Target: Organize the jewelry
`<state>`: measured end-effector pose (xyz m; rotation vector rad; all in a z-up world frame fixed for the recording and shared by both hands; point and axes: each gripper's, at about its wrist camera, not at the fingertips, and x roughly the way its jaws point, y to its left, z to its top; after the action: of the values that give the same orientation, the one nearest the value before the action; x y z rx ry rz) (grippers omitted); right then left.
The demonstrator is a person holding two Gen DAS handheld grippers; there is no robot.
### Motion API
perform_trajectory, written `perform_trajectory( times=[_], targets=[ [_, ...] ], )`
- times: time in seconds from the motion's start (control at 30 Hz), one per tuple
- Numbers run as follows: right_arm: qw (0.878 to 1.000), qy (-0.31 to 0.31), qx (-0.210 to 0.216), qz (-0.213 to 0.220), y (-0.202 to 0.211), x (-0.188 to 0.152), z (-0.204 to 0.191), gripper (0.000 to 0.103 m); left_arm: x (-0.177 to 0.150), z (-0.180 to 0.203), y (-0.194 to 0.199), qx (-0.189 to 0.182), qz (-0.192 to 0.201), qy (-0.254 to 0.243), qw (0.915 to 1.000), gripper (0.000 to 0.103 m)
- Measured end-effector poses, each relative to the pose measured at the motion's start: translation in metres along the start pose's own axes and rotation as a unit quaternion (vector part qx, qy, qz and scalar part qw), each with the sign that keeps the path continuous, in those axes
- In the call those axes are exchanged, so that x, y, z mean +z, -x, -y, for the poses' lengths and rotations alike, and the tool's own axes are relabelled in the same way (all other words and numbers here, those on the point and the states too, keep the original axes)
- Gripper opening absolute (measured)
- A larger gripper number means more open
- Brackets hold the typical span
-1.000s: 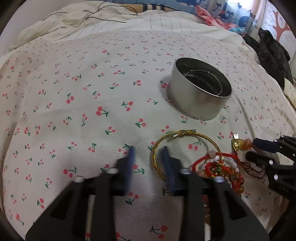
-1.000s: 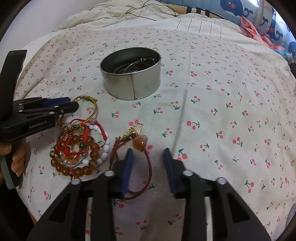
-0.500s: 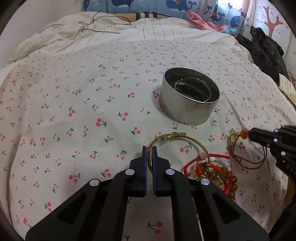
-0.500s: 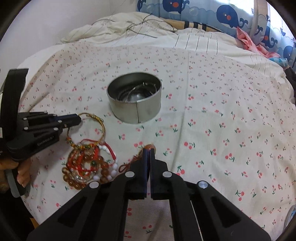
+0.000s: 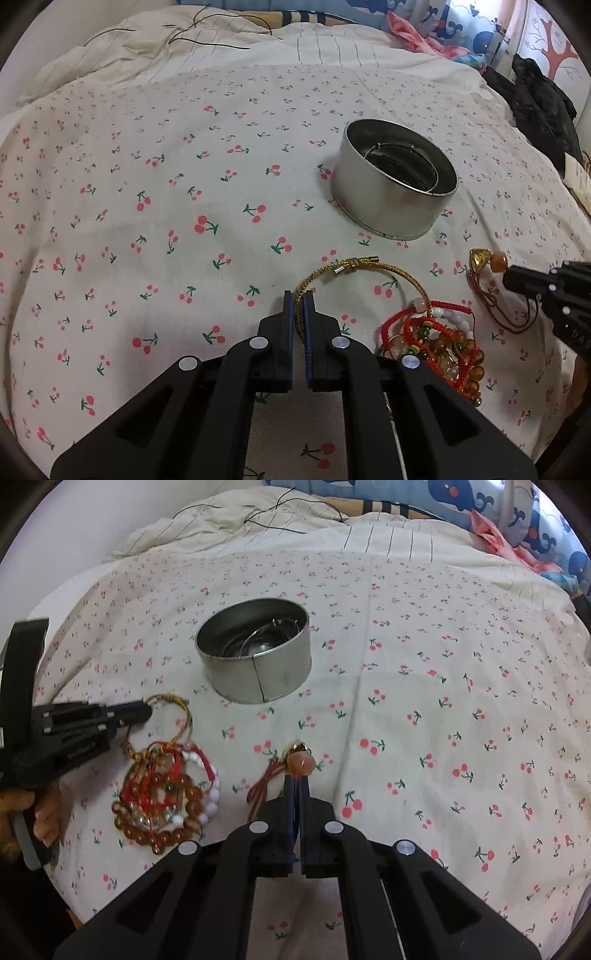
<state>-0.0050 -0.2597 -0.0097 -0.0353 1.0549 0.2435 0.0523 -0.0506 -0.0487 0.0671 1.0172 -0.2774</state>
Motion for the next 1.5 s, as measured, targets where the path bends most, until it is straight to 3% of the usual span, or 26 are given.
perform_trajectory(
  times=[0.03,0.07,0.1,0.13,0.33,0.4,0.5,0.53,0.57,0.63,0.97,1.5],
  targets=[
    [1.000,0.002,0.000,0.000,0.001,-0.001,-0.001,0.023,0.000,-0.001,0.001,0.002,0.001,0.001,1.0000,0.007],
    [1.000,0.009,0.002,-0.003,0.002,-0.001,-0.003,0.061,0.000,-0.001,0.000,0.003,0.001,0.003,1.0000,0.009],
    [1.000,0.019,-0.004,0.000,0.003,-0.002,-0.006,0.071,-0.001,-0.002,0.000,0.003,0.001,0.007,1.0000,0.009],
    [0.999,0.037,-0.013,0.007,0.005,-0.003,-0.013,0.072,-0.001,-0.004,-0.001,0.002,0.000,0.010,1.0000,0.011],
    [0.996,0.071,-0.037,-0.025,-0.013,-0.008,-0.023,0.071,-0.002,-0.005,-0.005,0.000,-0.004,0.013,0.9999,0.020],
    [0.997,0.064,-0.034,-0.032,-0.018,-0.011,-0.020,0.058,-0.003,-0.002,-0.006,0.003,-0.006,0.008,1.0000,0.022],
    [0.997,0.050,-0.045,-0.025,-0.015,-0.007,-0.014,0.015,-0.002,0.002,-0.005,0.003,-0.007,-0.005,1.0000,0.021],
    [0.998,0.037,-0.034,-0.023,-0.013,-0.006,-0.010,0.006,-0.002,0.004,-0.004,-0.001,-0.006,-0.009,0.9999,0.012],
    [0.999,0.026,-0.026,-0.017,-0.011,-0.005,-0.005,0.006,-0.002,0.006,-0.002,-0.003,-0.004,-0.017,0.9999,0.006],
    [0.999,0.020,-0.026,-0.003,-0.005,-0.002,-0.004,0.006,-0.002,0.009,0.003,-0.004,0.005,-0.022,0.9997,0.004],
    [0.996,-0.044,0.030,0.073,0.027,0.016,0.008,0.006,0.009,0.010,0.029,-0.013,0.049,-0.025,0.9984,0.004],
    [0.988,-0.064,0.061,0.127,0.040,0.036,0.003,0.006,0.022,0.020,0.054,-0.042,0.070,-0.040,0.9959,0.003]
  ],
)
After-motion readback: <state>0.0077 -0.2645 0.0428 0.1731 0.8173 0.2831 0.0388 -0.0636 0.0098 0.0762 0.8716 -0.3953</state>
